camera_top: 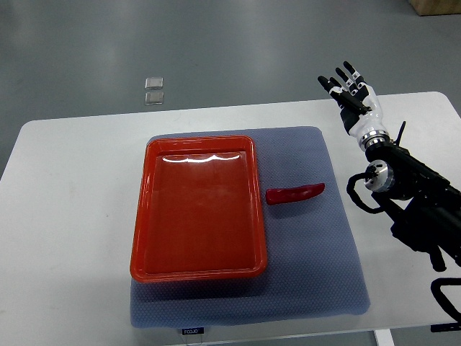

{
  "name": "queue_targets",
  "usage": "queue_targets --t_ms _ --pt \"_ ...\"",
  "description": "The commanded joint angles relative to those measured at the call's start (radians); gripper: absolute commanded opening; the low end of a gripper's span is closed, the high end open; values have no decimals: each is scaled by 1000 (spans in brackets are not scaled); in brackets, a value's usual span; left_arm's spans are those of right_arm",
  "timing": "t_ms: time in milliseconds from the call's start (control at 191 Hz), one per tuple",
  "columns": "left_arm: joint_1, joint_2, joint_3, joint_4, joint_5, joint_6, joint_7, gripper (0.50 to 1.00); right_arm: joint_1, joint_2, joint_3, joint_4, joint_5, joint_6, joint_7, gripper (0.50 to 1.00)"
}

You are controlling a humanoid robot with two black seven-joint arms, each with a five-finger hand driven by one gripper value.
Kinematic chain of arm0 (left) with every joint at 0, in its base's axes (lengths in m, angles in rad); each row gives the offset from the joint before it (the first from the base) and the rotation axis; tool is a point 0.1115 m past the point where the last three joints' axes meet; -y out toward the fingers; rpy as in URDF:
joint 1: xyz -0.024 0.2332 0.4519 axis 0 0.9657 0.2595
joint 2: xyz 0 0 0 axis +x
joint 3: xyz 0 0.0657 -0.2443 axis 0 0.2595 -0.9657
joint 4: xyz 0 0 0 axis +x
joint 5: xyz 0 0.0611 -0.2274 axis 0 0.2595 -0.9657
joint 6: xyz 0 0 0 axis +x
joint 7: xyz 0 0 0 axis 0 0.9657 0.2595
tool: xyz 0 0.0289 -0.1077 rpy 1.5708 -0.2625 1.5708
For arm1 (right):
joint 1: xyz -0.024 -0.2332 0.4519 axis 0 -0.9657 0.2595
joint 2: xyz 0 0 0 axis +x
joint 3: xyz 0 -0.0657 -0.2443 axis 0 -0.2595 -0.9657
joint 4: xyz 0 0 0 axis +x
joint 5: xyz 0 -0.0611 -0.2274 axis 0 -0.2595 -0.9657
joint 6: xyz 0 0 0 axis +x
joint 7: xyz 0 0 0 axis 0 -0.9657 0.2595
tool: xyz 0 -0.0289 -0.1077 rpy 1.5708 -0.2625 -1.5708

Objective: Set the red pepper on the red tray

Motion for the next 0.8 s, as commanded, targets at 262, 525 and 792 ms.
queue_targets --t_ms 262,525,792 --pt "0 0 4 0 0 -1 -1 1000 16 -5 0 0 0 1 -2 913" --pt "0 0 4 0 0 -1 -1 1000 17 -5 0 0 -1 -4 -3 913" --pt "0 0 4 0 0 -1 0 1000 17 -6 0 0 0 1 -6 913"
